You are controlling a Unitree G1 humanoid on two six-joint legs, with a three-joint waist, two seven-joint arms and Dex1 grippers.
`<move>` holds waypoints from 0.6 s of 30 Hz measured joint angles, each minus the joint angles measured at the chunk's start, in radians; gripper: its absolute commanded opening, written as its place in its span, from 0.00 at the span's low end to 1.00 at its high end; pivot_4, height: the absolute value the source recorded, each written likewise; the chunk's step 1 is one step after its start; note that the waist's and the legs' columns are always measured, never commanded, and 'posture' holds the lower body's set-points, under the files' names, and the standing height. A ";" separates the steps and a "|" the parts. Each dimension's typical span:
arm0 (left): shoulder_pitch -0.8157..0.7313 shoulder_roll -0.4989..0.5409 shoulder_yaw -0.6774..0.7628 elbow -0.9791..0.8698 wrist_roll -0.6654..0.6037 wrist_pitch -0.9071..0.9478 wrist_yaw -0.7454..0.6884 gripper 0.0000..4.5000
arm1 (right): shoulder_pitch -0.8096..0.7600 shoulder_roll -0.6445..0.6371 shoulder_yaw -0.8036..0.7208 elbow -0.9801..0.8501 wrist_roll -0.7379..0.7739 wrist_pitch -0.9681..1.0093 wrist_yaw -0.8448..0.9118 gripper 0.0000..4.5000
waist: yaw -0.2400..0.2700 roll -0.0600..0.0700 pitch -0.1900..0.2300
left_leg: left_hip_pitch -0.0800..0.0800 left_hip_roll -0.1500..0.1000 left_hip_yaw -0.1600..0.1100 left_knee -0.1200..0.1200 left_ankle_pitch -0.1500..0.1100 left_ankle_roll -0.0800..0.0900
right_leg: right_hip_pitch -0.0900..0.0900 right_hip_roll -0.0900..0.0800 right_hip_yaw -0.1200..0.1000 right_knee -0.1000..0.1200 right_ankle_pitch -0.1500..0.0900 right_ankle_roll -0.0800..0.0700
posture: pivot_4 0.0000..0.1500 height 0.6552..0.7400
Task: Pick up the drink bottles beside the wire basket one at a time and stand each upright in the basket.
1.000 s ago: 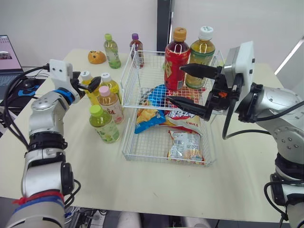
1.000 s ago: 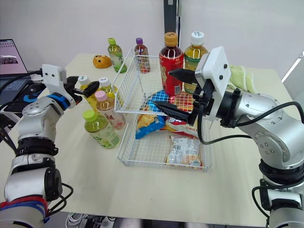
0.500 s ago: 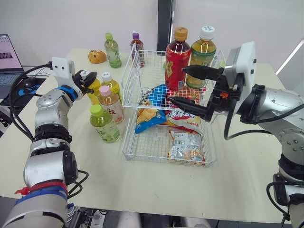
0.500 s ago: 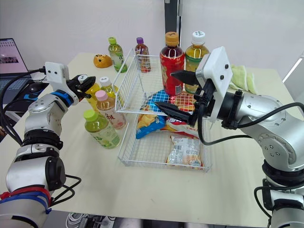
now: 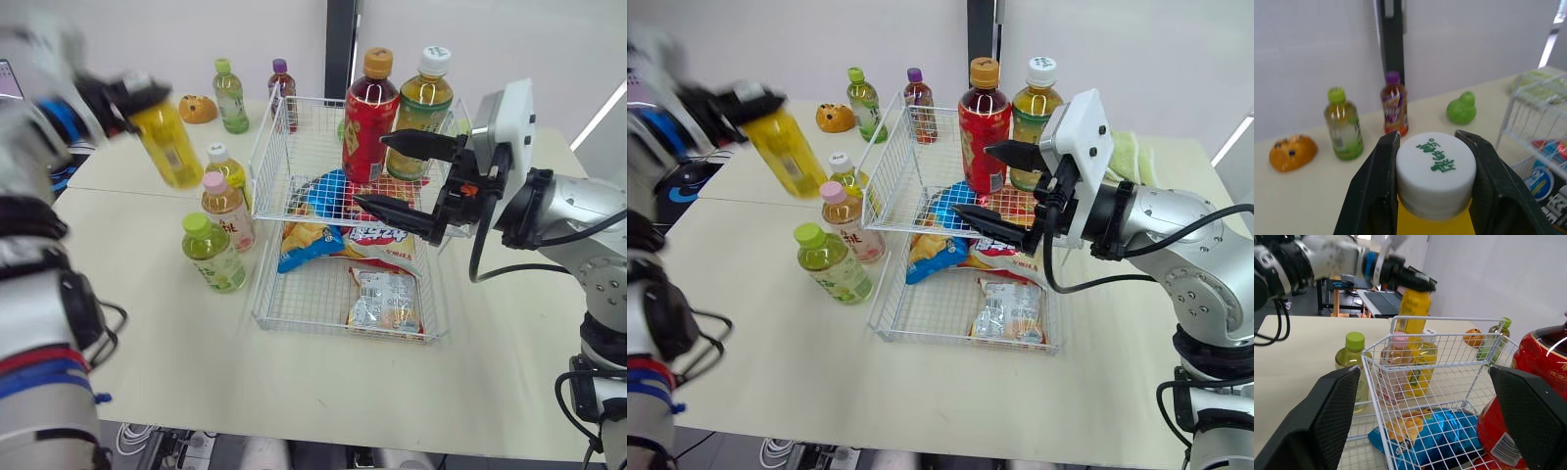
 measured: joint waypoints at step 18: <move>-0.413 -0.267 -0.090 0.241 0.039 0.039 -0.281 0.30 | -0.028 0.048 0.029 0.056 -0.077 -0.067 -0.016 1.00 | -0.007 0.006 0.004 | 0.001 0.000 0.000 0.001 0.000 0.000 | -0.001 0.000 0.002 0.005 -0.001 0.001 | 1.00 1.00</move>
